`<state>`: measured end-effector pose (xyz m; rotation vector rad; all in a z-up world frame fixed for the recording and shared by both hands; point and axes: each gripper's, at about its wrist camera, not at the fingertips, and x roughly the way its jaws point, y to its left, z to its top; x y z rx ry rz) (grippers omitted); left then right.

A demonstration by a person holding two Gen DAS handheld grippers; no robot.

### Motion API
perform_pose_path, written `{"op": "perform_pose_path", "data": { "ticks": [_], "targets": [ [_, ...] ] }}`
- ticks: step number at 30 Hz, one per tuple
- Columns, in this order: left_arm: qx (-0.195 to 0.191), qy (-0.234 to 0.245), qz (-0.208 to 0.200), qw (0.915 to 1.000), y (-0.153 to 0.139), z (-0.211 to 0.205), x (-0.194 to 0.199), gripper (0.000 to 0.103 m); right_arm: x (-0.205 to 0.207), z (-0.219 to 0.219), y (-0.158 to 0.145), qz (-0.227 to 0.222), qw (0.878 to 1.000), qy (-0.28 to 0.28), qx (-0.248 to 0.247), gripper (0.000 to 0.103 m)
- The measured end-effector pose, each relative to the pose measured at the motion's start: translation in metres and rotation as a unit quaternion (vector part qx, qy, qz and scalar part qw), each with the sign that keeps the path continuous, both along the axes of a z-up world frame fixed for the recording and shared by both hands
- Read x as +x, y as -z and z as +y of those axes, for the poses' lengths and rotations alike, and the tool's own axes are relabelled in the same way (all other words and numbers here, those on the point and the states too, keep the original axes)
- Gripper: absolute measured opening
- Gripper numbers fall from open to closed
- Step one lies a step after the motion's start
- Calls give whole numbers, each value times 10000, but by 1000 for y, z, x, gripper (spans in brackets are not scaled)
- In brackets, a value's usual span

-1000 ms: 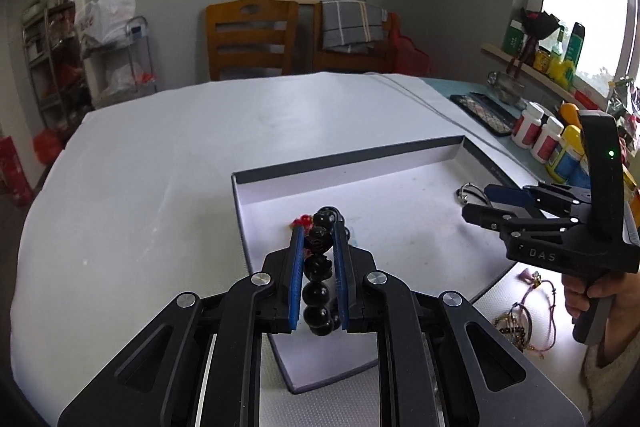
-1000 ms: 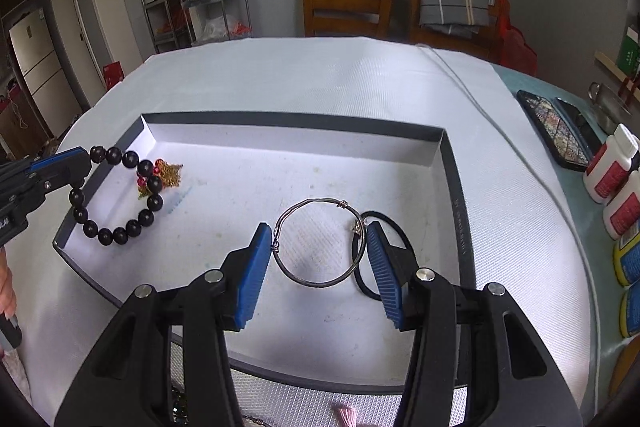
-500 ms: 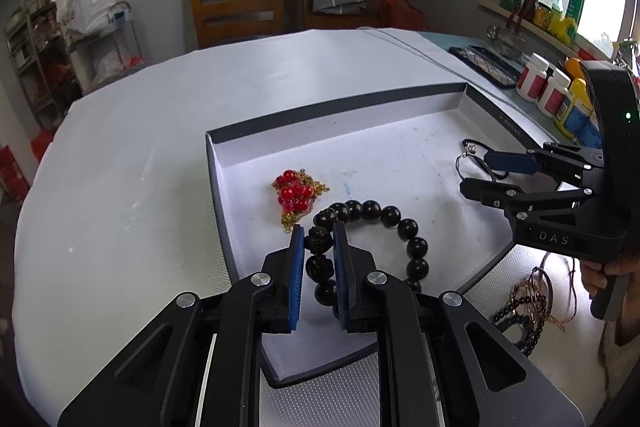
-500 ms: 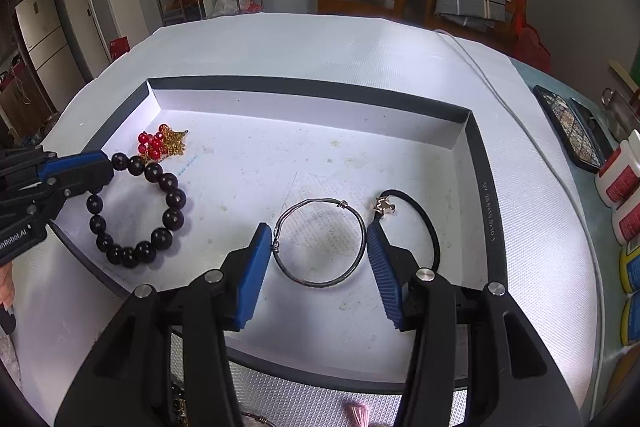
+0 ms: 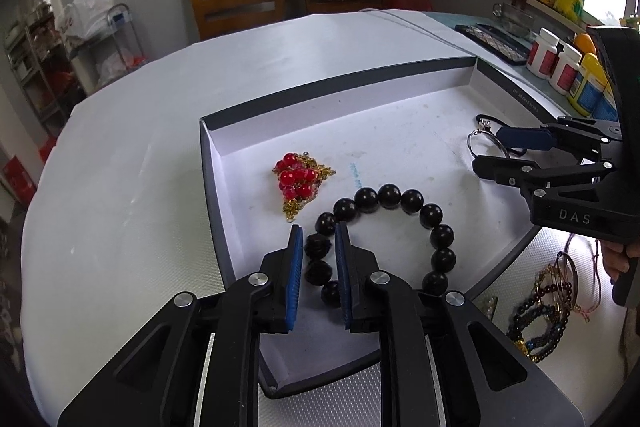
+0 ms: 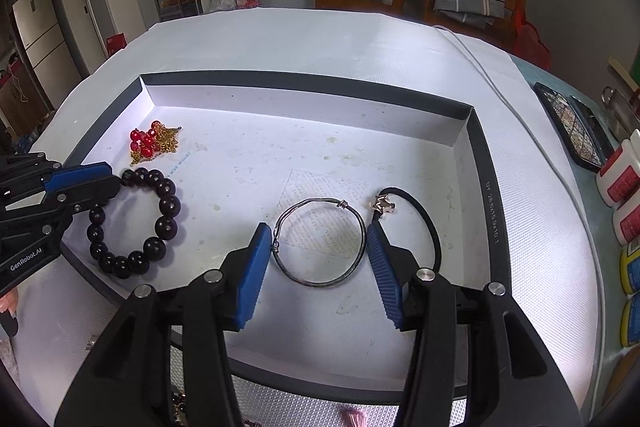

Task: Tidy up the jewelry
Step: 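Open the right gripper releasing the bangle while the left gripper releases the bead bracelet, then withdraw both grippers from the tray toward the remaining jewelry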

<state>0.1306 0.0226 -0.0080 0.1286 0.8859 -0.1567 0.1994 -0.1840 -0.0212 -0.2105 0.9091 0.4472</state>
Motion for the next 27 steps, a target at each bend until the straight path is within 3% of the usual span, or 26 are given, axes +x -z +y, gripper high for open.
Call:
{"op": "perform_pose_path", "data": {
  "ticks": [13, 21, 23, 27],
  "targets": [
    [59, 21, -54, 10000, -1, -1, 0, 24, 1, -2, 1, 36, 10000, 28, 53, 50],
    [53, -2, -129, 9999, -4, 1, 0, 36, 0, -2, -5, -18, 9999, 28, 158, 51],
    [37, -14, -149, 9999, -5, 2, 0, 38, 0, -4, -8, -50, 9997, 49, 218, 58],
    [-21, -1, -283, 9996, -10, 1, -3, 46, -1, -10, -16, -127, 9990, 126, 398, 60]
  ]
}}
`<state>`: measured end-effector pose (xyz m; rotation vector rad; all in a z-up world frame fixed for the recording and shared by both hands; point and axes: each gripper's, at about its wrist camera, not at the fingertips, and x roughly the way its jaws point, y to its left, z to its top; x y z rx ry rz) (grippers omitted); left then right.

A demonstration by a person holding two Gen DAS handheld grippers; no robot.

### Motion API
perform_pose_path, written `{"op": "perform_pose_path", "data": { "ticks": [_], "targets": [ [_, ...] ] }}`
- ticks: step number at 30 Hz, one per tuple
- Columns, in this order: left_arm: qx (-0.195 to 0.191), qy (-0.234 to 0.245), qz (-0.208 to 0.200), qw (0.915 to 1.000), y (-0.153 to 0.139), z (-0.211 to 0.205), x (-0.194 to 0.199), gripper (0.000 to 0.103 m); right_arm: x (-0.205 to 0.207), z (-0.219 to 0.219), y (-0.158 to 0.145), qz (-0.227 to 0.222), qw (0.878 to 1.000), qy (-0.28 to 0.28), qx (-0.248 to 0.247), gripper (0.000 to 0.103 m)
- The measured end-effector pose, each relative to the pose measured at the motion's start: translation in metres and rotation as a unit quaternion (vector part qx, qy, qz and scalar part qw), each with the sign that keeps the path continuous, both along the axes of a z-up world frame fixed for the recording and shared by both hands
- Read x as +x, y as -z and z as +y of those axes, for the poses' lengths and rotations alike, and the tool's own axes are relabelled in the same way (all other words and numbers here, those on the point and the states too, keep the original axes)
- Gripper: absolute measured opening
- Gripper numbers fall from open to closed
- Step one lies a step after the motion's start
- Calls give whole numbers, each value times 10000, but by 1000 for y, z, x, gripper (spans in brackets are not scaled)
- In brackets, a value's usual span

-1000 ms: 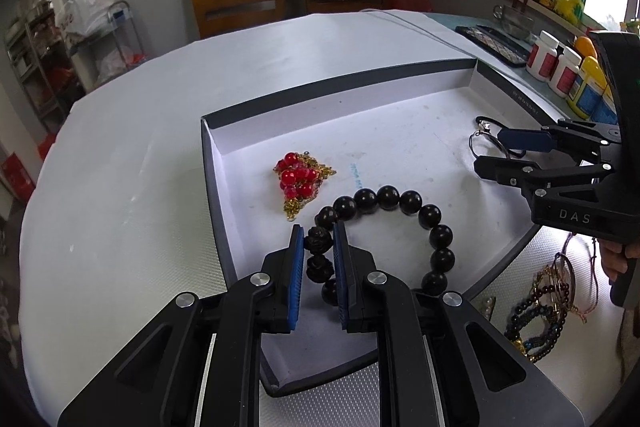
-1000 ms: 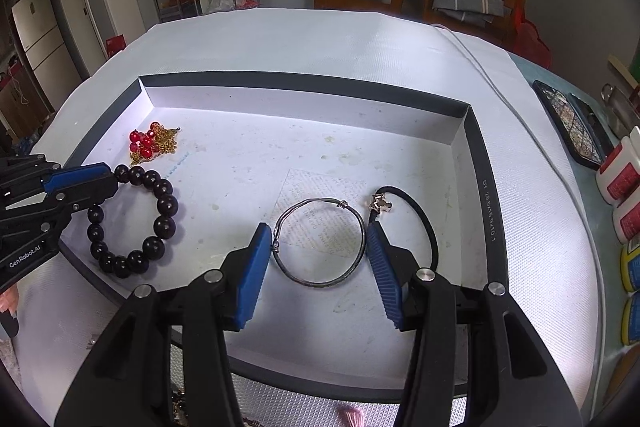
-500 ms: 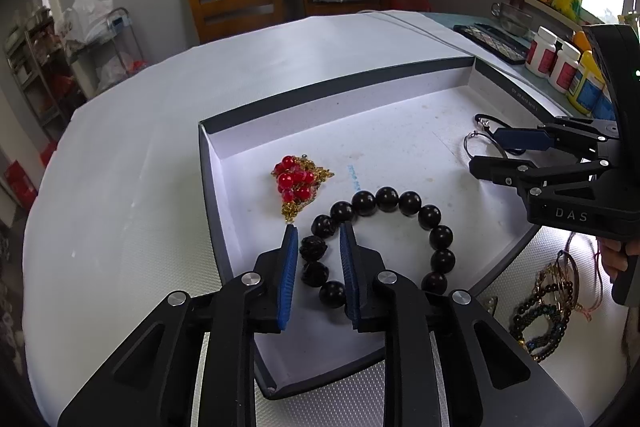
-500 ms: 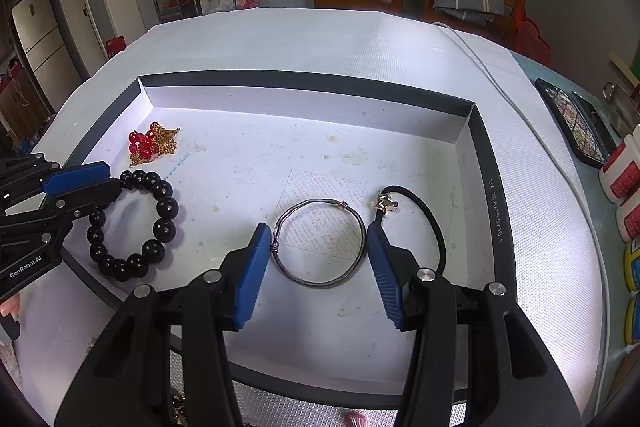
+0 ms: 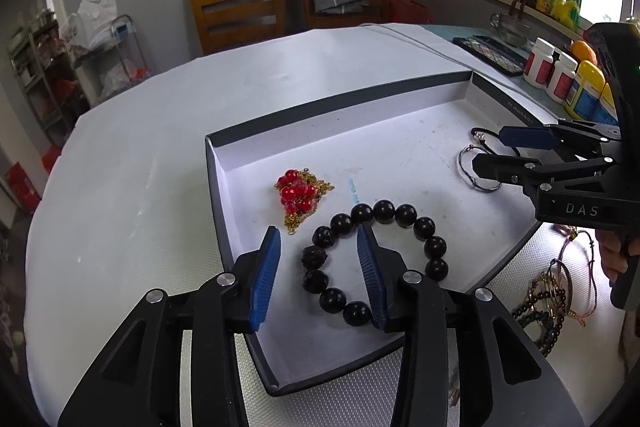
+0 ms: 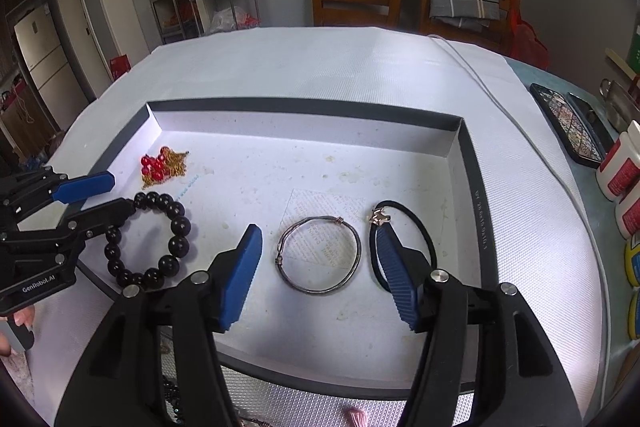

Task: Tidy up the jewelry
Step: 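Withdraw both grippers from the tray toward the remaining jewelry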

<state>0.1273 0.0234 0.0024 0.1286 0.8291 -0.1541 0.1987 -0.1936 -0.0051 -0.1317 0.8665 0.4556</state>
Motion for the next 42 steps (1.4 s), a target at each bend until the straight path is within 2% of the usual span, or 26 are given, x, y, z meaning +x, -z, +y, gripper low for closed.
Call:
{"op": "perform_pose_path", "data": {
  "ticks": [3, 7, 11, 17, 18, 20, 27, 31, 34, 42],
  "targets": [
    [-39, 16, -171, 9998, -5, -1, -3, 55, 0, -5, -5, -64, 9999, 75, 109, 65],
    [-80, 44, -283, 9996, -9, -4, -5, 55, 1, -11, -11, -122, 9995, 164, 248, 74],
    [-70, 34, -400, 9992, -12, -6, -8, 71, 0, -14, -14, -153, 9992, 202, 321, 85],
    [-153, 84, -494, 9986, -18, -9, -12, 72, -5, -17, -21, -264, 9984, 255, 426, 95],
    [-146, 95, -500, 9986, -19, -9, -12, 77, -6, -17, -22, -291, 9983, 276, 433, 97],
    [-110, 103, -562, 9983, -19, -11, -14, 84, -8, -19, -26, -338, 9978, 328, 457, 97],
    [-260, 141, -671, 9973, -27, -11, -20, 85, -19, -23, -43, -572, 9962, 391, 530, 97],
    [-258, -95, -761, 9967, -34, -7, -23, 86, -29, -29, -53, -610, 9961, 397, 505, 97],
    [-281, -204, -907, 9953, -46, -5, -30, 92, -42, -42, -61, -690, 9952, 416, 551, 97],
    [-220, -9, -1155, 9931, -68, -12, -65, 95, -76, -71, -60, -835, 9951, 354, 401, 97]
  ]
}}
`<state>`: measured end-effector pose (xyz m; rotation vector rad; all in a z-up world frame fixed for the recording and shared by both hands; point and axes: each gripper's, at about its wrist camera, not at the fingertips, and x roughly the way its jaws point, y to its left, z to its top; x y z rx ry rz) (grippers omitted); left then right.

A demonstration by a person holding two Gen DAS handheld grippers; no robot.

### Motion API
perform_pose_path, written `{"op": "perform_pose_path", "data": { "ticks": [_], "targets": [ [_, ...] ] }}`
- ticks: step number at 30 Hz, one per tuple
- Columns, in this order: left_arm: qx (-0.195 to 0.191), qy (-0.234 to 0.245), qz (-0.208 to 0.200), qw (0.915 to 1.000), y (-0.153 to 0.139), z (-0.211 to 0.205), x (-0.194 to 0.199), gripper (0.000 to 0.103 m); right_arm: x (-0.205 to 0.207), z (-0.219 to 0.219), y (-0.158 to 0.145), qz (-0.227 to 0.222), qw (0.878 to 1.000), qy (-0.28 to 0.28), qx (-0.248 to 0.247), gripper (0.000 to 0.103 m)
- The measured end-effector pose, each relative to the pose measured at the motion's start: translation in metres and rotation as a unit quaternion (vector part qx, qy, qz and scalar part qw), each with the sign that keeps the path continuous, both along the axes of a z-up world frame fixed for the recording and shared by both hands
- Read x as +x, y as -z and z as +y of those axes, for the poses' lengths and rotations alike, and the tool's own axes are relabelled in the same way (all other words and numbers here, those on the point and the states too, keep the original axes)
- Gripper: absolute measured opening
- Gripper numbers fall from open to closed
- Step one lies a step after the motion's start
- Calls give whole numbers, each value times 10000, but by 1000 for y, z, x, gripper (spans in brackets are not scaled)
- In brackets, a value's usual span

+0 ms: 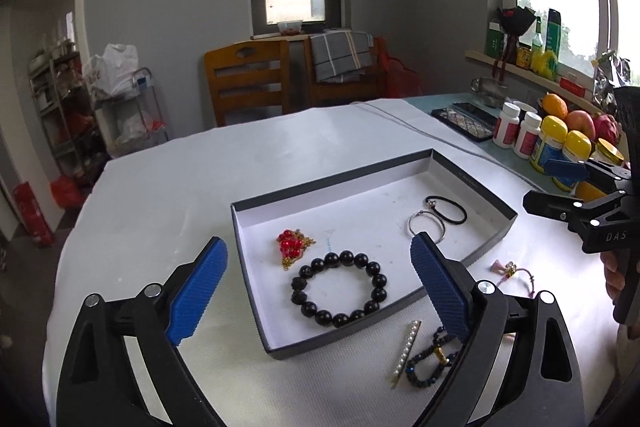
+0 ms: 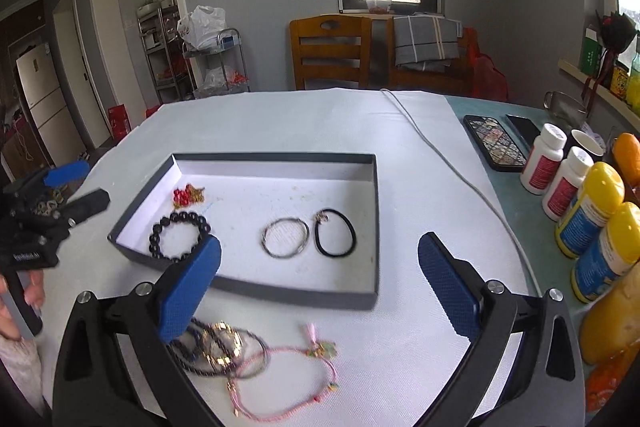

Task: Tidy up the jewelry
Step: 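Withdraw both grippers from the tray toward the remaining jewelry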

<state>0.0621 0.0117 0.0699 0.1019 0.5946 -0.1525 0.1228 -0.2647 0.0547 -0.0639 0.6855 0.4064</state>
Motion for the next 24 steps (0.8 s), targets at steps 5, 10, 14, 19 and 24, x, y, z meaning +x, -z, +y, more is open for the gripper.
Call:
{"op": "perform_pose_path", "data": {
  "ticks": [5, 10, 14, 19, 24],
  "targets": [
    [32, 197, 0, 9998, 3, -11, -17, 95, -19, -16, 13, 40, 9999, -41, -110, 97],
    [21, 419, 196, 9989, 19, -23, -25, 95, -29, -24, 28, 199, 9997, -119, -71, 97],
    [-156, 624, 459, 9969, 38, -33, -25, 95, -39, -17, 40, 253, 9986, -452, -138, 97],
    [143, 824, 606, 9947, 58, -53, -25, 95, -47, -13, 53, 174, 9968, -597, -505, 97],
    [233, 1262, 705, 9892, 68, -77, -27, 95, -44, -24, 58, 165, 9972, -457, -572, 96]
  ]
}}
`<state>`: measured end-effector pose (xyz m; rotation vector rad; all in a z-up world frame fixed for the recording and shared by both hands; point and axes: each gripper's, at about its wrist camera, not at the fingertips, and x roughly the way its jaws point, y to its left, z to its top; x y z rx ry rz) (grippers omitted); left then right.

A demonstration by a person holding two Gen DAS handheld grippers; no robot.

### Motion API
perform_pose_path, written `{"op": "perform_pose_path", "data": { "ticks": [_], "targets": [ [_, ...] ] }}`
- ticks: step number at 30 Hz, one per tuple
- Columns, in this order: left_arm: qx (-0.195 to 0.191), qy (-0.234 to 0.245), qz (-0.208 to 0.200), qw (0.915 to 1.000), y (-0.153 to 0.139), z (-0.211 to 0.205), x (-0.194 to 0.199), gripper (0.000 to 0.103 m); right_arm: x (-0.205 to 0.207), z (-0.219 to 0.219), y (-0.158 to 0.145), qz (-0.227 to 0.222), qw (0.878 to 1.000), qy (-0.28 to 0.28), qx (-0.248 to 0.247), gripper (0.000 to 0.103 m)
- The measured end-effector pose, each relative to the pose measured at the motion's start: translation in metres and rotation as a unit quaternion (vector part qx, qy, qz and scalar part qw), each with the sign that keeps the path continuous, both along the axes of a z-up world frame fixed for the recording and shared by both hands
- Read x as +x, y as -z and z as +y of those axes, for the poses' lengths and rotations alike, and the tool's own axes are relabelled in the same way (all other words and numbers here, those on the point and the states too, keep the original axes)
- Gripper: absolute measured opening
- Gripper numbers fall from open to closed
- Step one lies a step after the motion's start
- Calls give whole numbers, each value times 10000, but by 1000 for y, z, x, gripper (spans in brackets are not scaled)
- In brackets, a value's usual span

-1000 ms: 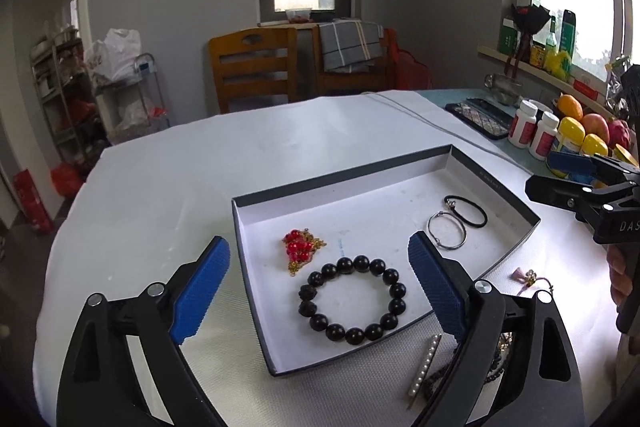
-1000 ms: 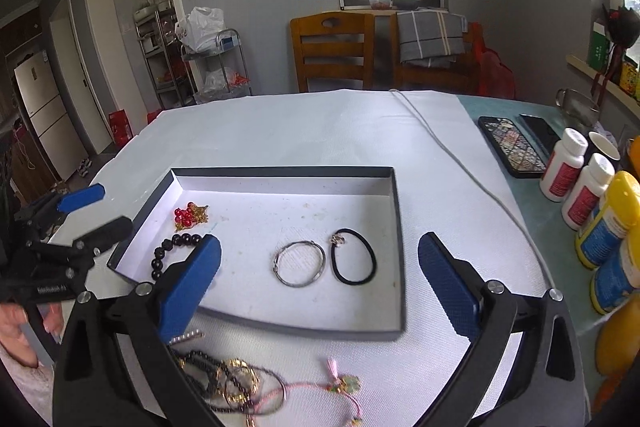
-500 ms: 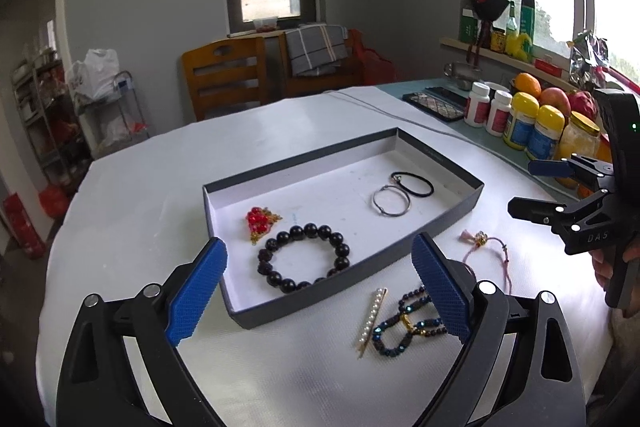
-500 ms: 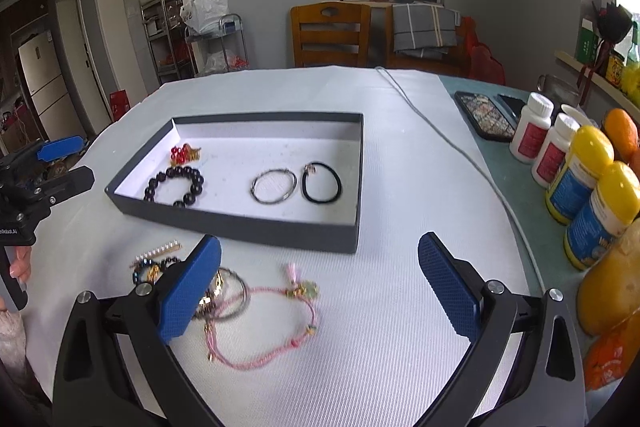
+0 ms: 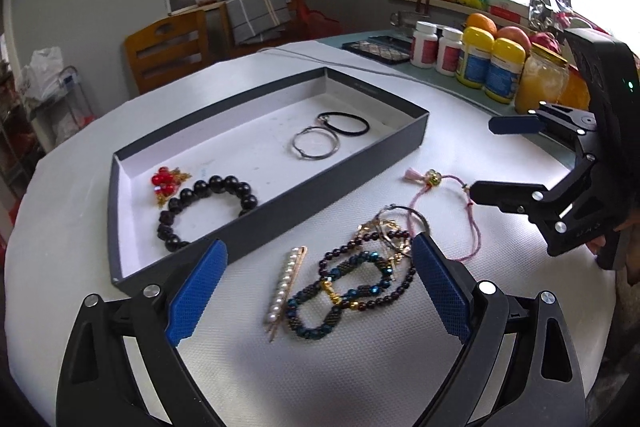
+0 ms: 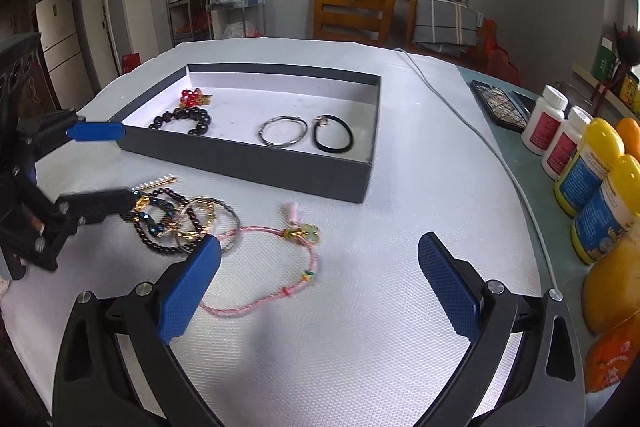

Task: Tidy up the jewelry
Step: 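Withdraw both grippers from the tray toward the remaining jewelry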

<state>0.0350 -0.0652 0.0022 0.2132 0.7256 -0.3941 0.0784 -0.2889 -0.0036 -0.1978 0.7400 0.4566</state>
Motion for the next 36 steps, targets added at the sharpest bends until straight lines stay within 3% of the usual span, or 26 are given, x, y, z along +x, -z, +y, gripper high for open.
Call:
{"op": "perform_pose_path", "data": {
  "ticks": [2, 8, 11, 17, 20, 32, 36],
  "targets": [
    [79, 237, 46, 9997, 4, -14, 0, 95, 5, -9, 1, 56, 9998, 137, 113, 93],
    [296, 653, -19, 9974, 11, -46, 2, 92, 11, -28, 2, 230, 9979, 290, 528, 62],
    [283, 723, 57, 9970, 13, -55, 9, 89, 13, -31, 3, 348, 9970, 250, 645, 53],
    [353, 826, 317, 9955, 22, -64, 20, 72, 12, -20, 10, 669, 9956, -81, 644, 53],
    [511, 849, 446, 9941, 27, -69, 23, 61, 13, -16, 13, 731, 9963, 27, 455, 54],
    [596, 712, 435, 9947, 28, -60, 18, 60, 12, -6, 21, 830, 9964, -40, 171, 54],
    [671, 733, 391, 9943, 28, -62, 16, 59, 11, -1, 22, 812, 9966, -116, 64, 46]
  ]
}}
